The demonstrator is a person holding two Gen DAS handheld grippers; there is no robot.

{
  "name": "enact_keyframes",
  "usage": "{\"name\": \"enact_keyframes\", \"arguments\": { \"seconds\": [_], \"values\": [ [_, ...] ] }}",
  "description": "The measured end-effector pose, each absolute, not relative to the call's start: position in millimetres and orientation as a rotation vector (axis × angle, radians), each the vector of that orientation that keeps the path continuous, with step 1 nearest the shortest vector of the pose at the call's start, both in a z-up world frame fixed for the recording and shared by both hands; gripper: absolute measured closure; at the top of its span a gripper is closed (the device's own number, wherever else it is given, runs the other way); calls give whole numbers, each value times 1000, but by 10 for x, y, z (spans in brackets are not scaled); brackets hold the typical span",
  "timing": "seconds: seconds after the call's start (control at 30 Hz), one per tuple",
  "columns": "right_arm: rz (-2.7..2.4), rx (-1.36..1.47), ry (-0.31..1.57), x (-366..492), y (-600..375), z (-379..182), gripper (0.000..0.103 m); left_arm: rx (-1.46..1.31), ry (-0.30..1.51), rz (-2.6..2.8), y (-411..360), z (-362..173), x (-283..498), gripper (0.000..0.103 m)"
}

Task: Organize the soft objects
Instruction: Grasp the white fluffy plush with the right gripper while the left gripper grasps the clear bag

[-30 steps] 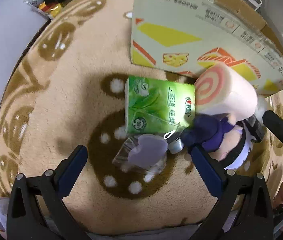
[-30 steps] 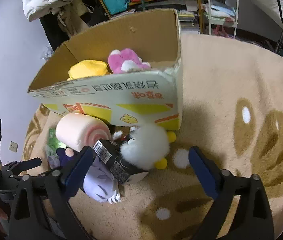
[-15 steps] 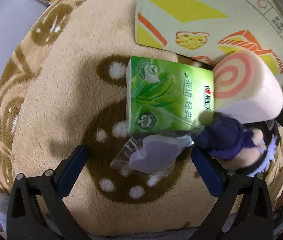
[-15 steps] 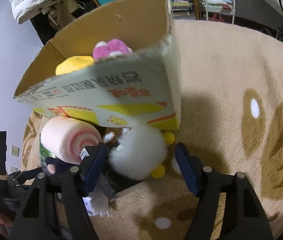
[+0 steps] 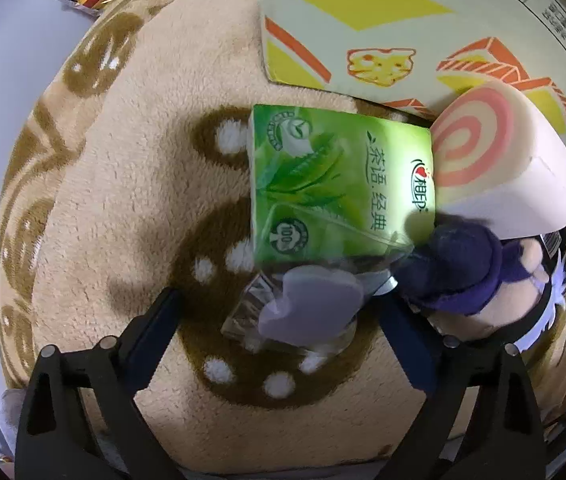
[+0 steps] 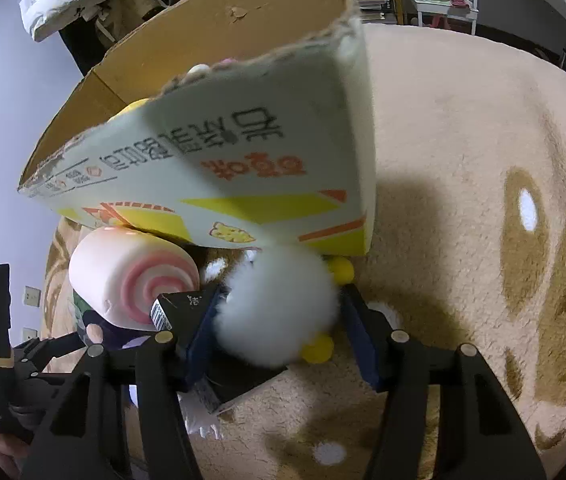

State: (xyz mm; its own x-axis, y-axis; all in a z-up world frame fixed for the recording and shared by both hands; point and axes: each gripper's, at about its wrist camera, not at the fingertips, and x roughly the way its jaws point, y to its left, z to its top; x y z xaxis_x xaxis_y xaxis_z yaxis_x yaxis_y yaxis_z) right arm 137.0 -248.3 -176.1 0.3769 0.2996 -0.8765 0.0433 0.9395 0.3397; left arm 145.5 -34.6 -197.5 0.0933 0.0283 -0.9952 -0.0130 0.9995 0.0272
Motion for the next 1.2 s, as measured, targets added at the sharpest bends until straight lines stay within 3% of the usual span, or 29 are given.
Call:
{"name": "enact_keyframes", "arguments": {
  "seconds": [0.23,0.43,0.9,1.2],
  "values": [
    [196,333,1201,1367,-2467,-1817,48,44,1466,24,-494,-1962,1426,20],
    [225,313,1215,1339,-2382,-1855,63,25,1457,24,-463,-1936,1379,43],
    [212,260,1207,1291,-2200,-1841,65,-51,1402,12,-211,-1764,1334,44],
    [168,211,1175,1211,-2142,-1753,67,-67,1226,-49,-138,-1439,1308,46]
  ]
}}
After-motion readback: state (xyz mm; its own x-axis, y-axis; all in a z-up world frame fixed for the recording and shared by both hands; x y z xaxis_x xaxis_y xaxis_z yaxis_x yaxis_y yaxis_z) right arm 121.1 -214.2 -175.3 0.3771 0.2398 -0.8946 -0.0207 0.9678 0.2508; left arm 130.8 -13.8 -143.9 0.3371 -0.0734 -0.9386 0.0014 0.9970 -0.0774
